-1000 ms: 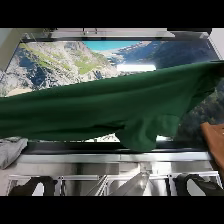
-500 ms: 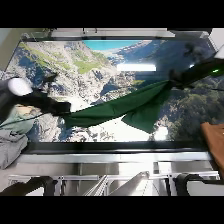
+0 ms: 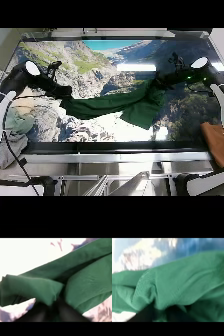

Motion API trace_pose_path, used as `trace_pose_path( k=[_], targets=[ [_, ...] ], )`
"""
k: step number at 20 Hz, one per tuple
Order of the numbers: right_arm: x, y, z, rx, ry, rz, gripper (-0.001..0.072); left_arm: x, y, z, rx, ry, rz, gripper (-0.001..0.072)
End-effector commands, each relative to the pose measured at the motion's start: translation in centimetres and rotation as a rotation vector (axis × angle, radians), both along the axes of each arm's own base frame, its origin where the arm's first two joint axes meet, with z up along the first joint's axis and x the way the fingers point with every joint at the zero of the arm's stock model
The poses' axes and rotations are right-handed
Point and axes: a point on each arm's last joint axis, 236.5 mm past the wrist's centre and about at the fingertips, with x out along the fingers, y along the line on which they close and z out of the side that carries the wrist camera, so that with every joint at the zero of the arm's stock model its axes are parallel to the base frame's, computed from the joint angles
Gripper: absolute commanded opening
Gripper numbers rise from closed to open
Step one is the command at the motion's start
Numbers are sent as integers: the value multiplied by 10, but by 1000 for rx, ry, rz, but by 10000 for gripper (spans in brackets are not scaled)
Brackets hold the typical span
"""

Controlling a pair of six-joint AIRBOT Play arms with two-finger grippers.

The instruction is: Fold the shirts.

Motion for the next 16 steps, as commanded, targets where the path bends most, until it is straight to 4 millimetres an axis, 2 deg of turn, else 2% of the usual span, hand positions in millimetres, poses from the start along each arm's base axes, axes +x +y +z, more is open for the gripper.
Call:
trace_pose_path(
  k=[1,2,4,5,6,7,9,10,11,13,16],
  targets=[
    [12,-1,7,9,-57,-6,709,11,25,2,31,-22,21,700],
    [5,-4,12,15,-37,17,709,7,42,2,66,4,32,714],
    [-15,-16,27,43,19,48,703,4,77,15,52,27,135,713],
    [-26,-23,34,51,44,65,658,-2,93,23,29,41,184,690],
    [-37,-31,39,43,66,82,574,-14,103,27,7,74,211,665],
    [-46,-39,43,26,77,96,577,-28,106,29,-30,92,234,665],
    [-58,-45,53,16,73,114,579,-62,104,18,-98,113,258,665],
    [-60,-45,58,21,64,107,579,-78,100,6,-121,110,244,610],
    [-62,-44,62,25,57,105,579,-88,95,-5,-149,100,229,494],
    [-69,-36,65,43,65,119,579,-95,83,-26,-239,96,199,480],
    [-73,-26,73,67,76,126,579,-95,72,-52,-330,161,71,482]
  ],
)
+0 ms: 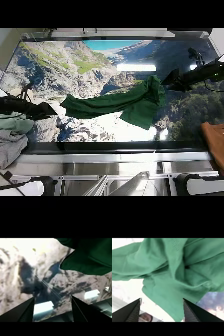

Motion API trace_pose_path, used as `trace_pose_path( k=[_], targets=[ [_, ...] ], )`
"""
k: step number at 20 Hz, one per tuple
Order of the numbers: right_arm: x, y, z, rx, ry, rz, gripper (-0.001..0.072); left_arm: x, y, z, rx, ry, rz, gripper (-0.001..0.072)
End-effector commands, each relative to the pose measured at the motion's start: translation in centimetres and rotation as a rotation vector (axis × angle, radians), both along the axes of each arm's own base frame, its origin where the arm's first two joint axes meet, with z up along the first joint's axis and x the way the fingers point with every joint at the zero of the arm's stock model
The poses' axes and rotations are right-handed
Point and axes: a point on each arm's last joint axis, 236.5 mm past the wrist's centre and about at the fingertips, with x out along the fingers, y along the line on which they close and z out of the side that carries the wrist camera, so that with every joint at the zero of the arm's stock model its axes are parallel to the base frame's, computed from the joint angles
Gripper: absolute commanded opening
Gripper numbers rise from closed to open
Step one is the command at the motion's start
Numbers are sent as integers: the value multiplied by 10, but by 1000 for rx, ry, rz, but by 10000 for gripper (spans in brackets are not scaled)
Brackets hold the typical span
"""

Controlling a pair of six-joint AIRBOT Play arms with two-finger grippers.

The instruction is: Fold the shirts.

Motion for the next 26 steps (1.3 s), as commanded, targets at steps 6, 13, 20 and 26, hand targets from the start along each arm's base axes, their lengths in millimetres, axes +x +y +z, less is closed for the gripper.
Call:
trace_pose_path(
  k=[6,13,20,26],
  targets=[
    [-13,12,26,31,8,-9,578,45,-38,-32,-152,-67,-219,501],
    [-14,12,29,32,6,-17,578,31,-83,-40,-242,-15,-343,300],
    [-30,-8,12,-70,63,16,578,43,-56,19,-180,-144,-299,9],
    [-83,-13,-69,-92,275,-42,578,24,-46,62,-61,-161,-217,10]
  ],
)
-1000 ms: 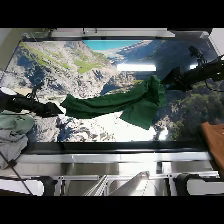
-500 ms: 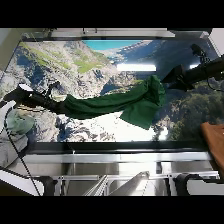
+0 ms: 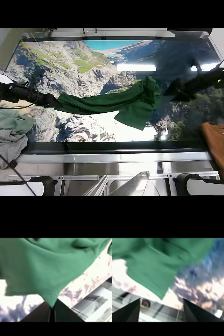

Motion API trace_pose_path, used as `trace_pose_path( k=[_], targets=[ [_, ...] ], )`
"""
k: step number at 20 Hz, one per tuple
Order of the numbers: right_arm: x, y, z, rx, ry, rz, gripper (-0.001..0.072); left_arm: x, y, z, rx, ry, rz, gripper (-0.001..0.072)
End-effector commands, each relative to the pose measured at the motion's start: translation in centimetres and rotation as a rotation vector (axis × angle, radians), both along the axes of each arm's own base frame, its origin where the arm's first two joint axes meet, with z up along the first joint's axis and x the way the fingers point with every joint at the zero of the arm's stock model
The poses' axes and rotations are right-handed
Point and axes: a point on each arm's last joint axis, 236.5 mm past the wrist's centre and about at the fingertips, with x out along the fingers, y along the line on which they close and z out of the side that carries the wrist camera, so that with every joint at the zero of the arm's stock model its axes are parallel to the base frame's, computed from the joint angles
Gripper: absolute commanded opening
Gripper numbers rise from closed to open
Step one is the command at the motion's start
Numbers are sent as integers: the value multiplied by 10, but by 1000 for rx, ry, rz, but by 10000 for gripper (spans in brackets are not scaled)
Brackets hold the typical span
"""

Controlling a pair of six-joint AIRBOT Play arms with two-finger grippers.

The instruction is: Fold the shirts.

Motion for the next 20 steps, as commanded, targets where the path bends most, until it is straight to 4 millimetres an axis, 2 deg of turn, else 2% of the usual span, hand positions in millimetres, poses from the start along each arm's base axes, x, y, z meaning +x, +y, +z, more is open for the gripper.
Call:
trace_pose_path(
  k=[1,4,5,7,9,11,14,15,16,18,20],
  targets=[
    [-35,8,-51,9,111,-60,578,-13,1,18,52,-31,62,10],
    [-67,38,-87,17,179,-28,578,-30,-7,14,68,-48,74,13],
    [-66,50,-95,15,162,-31,578,-35,-7,13,68,-44,74,13],
    [-51,71,-103,14,99,-59,578,-40,-8,15,68,-41,69,14],
    [-45,84,-117,-8,90,-71,578,-40,-8,21,69,-56,70,14],
    [-49,104,-126,26,119,-61,578,-39,-8,24,72,-68,80,14],
    [-57,134,-127,58,120,-8,569,-40,-8,25,71,-66,79,14],
    [-59,140,-127,57,111,13,351,-39,-8,25,70,-66,81,14],
    [-62,144,-124,61,101,39,30,-39,-8,25,70,-65,80,14],
    [-66,141,-109,69,87,69,24,-42,-8,25,69,-57,75,14],
    [-71,126,-78,46,28,118,24,-49,-11,25,59,-25,69,13]
  ],
)
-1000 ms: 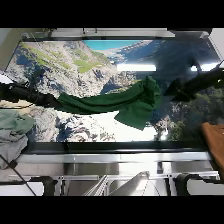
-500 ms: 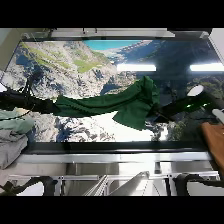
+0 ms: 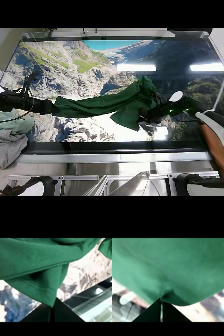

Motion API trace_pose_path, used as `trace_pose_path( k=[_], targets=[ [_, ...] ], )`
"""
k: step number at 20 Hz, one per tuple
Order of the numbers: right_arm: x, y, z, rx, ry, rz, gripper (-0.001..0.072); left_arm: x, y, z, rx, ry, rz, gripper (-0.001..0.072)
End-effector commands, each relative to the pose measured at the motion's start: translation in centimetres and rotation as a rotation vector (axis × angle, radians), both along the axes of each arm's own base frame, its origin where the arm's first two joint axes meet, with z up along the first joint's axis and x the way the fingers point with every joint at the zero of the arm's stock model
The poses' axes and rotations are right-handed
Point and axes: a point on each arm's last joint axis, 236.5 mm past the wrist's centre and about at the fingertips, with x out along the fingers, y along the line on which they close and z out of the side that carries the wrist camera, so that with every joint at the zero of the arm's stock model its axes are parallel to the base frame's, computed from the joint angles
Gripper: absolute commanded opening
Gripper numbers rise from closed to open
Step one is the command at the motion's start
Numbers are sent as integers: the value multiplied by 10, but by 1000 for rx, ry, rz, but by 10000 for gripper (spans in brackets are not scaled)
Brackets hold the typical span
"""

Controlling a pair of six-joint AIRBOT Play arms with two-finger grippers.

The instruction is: Fold the shirts.

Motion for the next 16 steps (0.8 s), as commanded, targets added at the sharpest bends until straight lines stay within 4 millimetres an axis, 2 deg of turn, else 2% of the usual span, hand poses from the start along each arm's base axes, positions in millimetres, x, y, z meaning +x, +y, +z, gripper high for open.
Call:
trace_pose_path(
  k=[1,3,4,5,6,8,9,12,14,16],
  targets=[
    [-17,-11,50,4,-72,87,24,-13,-4,0,-19,55,-12,13],
    [-29,-9,105,45,-157,102,24,-32,-9,-7,-29,102,-21,12],
    [-24,-2,138,85,-250,77,23,-43,-7,-14,-16,121,-22,12],
    [-12,5,171,132,-356,36,23,-59,-4,-23,11,147,-30,12],
    [8,7,205,164,-479,-24,23,-75,2,-30,51,171,-46,12],
    [59,0,242,155,-654,-111,23,-101,14,-39,130,197,-71,13],
    [82,2,249,159,-686,-114,23,-109,17,-40,147,205,-68,13],
    [152,19,242,218,-688,-97,24,-126,13,-45,144,223,-68,13],
    [203,21,237,220,-737,-123,24,-135,11,-47,135,256,-80,14],
    [243,18,230,204,-790,-155,24,-136,11,-50,129,276,-83,14]
  ],
)
